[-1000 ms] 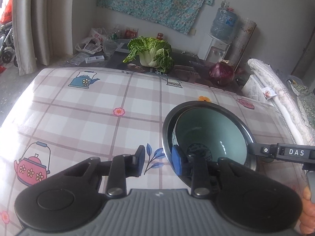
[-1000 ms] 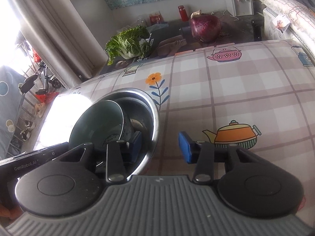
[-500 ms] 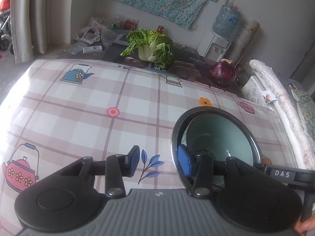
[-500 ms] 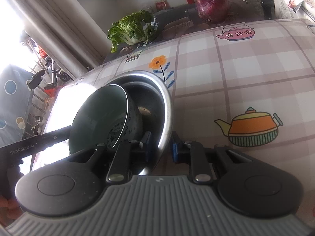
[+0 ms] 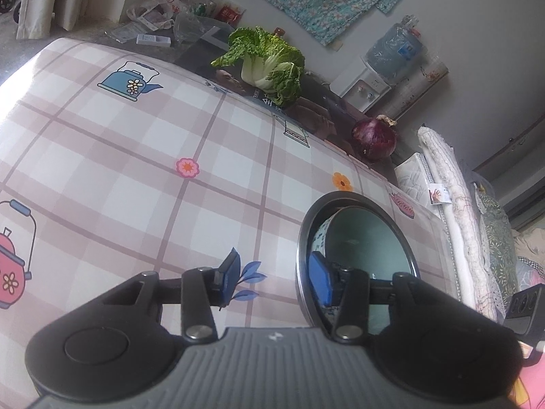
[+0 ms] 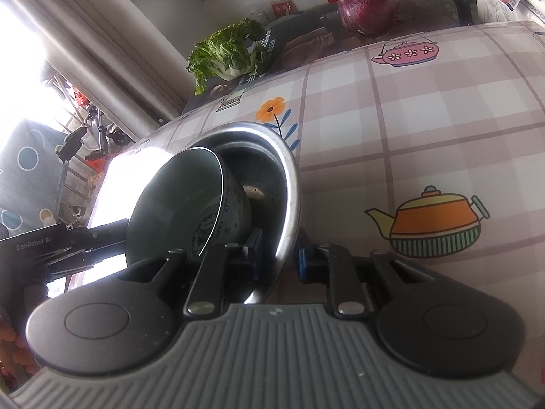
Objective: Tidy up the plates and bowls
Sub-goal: 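Lift and carry the steel bowl with the green bowl using both tools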
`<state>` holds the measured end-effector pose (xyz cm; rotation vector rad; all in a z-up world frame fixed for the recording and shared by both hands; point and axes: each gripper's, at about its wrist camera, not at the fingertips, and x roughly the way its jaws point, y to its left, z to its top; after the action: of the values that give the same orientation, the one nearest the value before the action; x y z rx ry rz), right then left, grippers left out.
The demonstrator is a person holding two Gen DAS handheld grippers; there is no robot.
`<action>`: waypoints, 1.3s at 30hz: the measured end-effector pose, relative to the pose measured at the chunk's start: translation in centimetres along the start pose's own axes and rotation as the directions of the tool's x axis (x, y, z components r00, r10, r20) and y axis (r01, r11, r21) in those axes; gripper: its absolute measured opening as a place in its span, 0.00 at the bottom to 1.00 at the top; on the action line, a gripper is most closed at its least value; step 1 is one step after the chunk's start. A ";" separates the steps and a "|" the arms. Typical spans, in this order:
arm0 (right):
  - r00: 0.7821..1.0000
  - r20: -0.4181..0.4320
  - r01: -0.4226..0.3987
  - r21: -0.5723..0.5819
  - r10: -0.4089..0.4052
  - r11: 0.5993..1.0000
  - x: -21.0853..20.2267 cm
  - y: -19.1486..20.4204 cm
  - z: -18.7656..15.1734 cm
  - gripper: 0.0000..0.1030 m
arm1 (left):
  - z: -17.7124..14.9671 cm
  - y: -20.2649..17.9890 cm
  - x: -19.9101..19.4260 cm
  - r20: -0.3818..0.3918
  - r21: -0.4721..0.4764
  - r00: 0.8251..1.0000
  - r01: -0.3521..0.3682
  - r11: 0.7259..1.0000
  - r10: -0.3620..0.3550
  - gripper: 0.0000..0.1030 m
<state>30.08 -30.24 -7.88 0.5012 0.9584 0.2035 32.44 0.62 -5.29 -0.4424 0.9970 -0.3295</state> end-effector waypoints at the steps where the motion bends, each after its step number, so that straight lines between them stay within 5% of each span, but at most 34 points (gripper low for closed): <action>1: 1.000 0.001 -0.001 -0.001 0.001 1.000 0.0 0.0 0.0 0.17 | 0.1 0.1 0.2 -0.005 -0.006 1.000 -0.001 1.000 0.001 0.45; 16: 1.000 0.007 0.018 -0.038 -0.018 0.999 -0.2 0.1 0.1 0.18 | 0.4 -2.4 2.2 -0.005 0.105 0.992 -0.122 0.987 0.123 0.52; 24: 1.000 0.008 0.020 -0.018 -0.020 1.000 -0.3 -0.2 0.3 0.18 | 0.4 -3.1 2.7 -0.019 0.095 0.994 -0.105 0.990 0.107 0.34; 29: 0.998 0.052 0.020 0.009 -0.020 1.000 -1.0 -0.7 0.5 0.18 | 0.2 -4.4 2.8 -0.015 0.140 0.996 -0.088 0.986 0.091 0.09; 39: 0.999 0.043 0.004 0.040 -0.006 0.999 -0.6 -1.5 0.9 0.14 | 0.8 -3.8 3.5 -0.039 0.077 0.998 -0.055 0.996 0.058 0.10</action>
<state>30.44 -32.07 -7.78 0.5381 0.9225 0.1687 34.63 -4.14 -5.61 -0.3393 1.0316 -0.3251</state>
